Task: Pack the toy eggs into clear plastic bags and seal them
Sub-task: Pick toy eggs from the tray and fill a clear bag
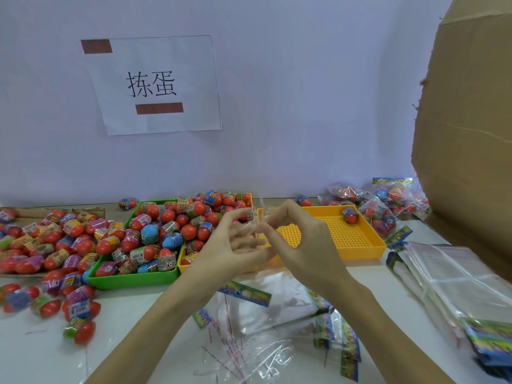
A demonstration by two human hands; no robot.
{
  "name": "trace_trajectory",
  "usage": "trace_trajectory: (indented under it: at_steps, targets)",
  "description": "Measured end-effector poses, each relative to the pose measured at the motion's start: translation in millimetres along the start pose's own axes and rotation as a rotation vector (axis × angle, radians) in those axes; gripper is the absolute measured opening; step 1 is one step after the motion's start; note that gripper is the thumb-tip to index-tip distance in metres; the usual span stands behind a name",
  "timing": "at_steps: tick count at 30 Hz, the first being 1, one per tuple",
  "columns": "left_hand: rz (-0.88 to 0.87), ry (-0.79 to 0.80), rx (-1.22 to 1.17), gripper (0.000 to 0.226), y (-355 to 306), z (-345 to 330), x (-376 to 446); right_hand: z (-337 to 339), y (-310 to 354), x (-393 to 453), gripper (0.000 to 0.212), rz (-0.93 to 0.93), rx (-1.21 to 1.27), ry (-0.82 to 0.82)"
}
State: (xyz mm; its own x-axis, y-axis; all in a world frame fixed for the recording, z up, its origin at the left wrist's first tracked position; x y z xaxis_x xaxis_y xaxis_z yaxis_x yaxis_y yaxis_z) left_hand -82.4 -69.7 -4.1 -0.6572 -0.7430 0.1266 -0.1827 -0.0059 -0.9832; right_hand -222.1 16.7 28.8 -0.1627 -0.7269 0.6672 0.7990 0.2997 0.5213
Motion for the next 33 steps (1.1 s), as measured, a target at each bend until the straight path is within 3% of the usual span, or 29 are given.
trace_trajectory:
  at_steps: [2,5,9,13,22,28,33]
  targets:
    - [0.06,0.076,-0.014,0.085,6.3,-2.1,0.0,2.4,-1.7,1.2,0.009,-0.015,-0.006,-0.022]
    - [0.014,0.112,0.087,0.068,7.6,-5.1,0.1,5.0,-1.5,2.3,0.015,-0.018,0.028,0.001]
    - [-0.283,-0.01,0.344,0.035,-2.3,0.1,-1.6,4.6,-0.5,4.0,0.012,-0.019,0.122,0.063]
    - [-0.444,-0.059,0.515,0.024,-10.5,3.5,-6.4,2.2,-6.1,3.7,0.011,-0.027,0.103,0.177]
    - [-0.529,0.041,0.755,0.03,-14.5,-0.5,-8.1,-4.7,-9.1,-1.5,0.01,0.014,0.011,0.223]
    - [-0.611,0.003,0.929,0.069,-18.9,-7.0,-11.8,-7.7,-10.6,-2.7,0.006,-0.001,-0.016,0.396]
    - [-0.6,0.048,0.926,0.068,-16.9,-11.0,-13.0,-7.3,-6.6,-4.0,0.005,-0.017,0.034,0.41]
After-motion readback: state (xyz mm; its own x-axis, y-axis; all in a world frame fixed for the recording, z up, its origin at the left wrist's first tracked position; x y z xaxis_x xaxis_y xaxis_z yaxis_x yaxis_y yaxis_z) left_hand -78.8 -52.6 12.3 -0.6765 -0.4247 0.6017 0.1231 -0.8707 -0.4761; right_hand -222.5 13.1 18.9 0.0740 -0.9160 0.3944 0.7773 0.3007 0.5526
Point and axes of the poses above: each hand's wrist, its own x-axis towards the middle knuckle, its own z-axis out of the back of the hand, y = z × x, the point moved 5 cm from there along x, towards the middle knuckle, and after that the axes turned 11 degrees about -x, right-handed, at the moved point
